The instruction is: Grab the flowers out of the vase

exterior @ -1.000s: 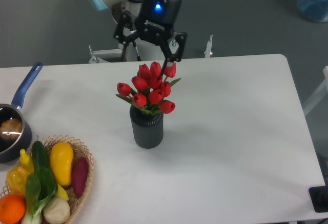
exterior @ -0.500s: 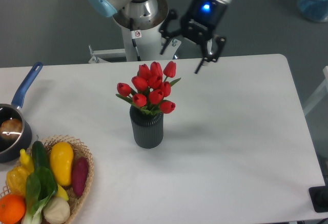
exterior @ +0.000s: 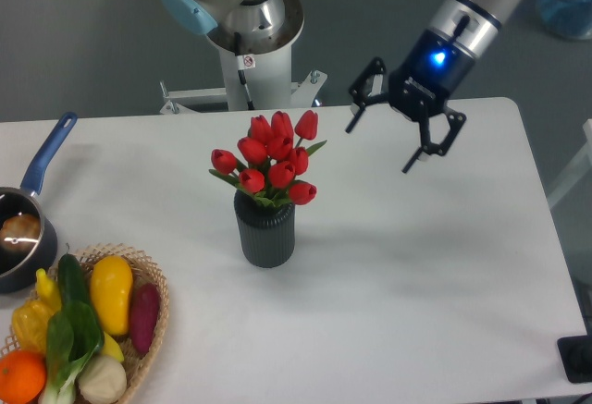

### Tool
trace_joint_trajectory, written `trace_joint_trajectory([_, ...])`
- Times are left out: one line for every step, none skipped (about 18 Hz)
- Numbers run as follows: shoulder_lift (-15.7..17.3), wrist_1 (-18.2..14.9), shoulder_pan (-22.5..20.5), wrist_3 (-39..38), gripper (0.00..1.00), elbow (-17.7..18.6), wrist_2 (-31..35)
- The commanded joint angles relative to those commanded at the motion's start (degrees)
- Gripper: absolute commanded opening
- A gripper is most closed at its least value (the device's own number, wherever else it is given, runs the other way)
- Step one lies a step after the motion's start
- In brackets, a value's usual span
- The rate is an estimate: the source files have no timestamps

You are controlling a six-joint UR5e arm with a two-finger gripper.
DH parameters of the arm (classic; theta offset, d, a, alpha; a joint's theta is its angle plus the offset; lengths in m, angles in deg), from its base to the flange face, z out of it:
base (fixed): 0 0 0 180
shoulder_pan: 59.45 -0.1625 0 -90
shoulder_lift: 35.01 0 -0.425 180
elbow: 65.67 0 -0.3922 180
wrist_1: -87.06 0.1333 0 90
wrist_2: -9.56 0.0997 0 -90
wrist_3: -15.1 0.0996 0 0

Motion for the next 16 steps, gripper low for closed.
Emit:
trace_joint_trajectory([-0.3, 0.1, -0.1, 1.2, 1.0, -0.1, 0.1])
trace_joint_trajectory([-0.5, 0.1, -0.1, 2.1, 1.0, -0.3, 0.1])
trace_joint_trajectory([-0.8, 0.2, -0.1, 2.6, 1.0, -0.3, 0.1])
trace_joint_trajectory([-1.9, 0.7, 0.2, 3.4, 1.0, -0.4, 0.0])
trace_joint_trajectory([-2.9, 2.1, 0.7, 4.1, 1.0, -0.6, 0.0])
trace_joint_trajectory([-3.3, 3.8, 1.1, 4.4, 1.0, -0.6, 0.1])
trace_joint_trajectory([-3.6, 4.8, 2.1, 4.4, 1.0, -0.6, 0.1])
trace_joint_trajectory([-4.1, 5.3, 2.7, 4.4, 1.0, -0.7, 0.0])
trace_joint_trajectory([-4.7, 5.6, 2.9, 4.5, 1.0, -0.8, 0.0])
trace_joint_trajectory([-5.6, 6.3, 3.2, 4.5, 1.0, -1.5, -0.2])
trace_joint_trajectory([-6.7, 7.0, 4.3, 4.5, 1.0, -2.5, -0.4])
trace_joint_trajectory([-7.8, 7.9, 5.4, 4.6, 1.0, -3.6, -0.5])
trace_joint_trajectory([-9.0, 9.5, 6.8, 5.7, 1.0, -4.2, -0.4])
trace_joint_trajectory([-10.3, 11.3, 7.9, 7.8, 1.0, -4.5, -0.4])
trace_joint_trajectory([-11.3, 12.2, 8.4, 9.4, 1.0, -4.4, -0.4])
trace_joint_trajectory([-12.4, 12.6, 8.7, 9.9, 1.0, -4.4, -0.4])
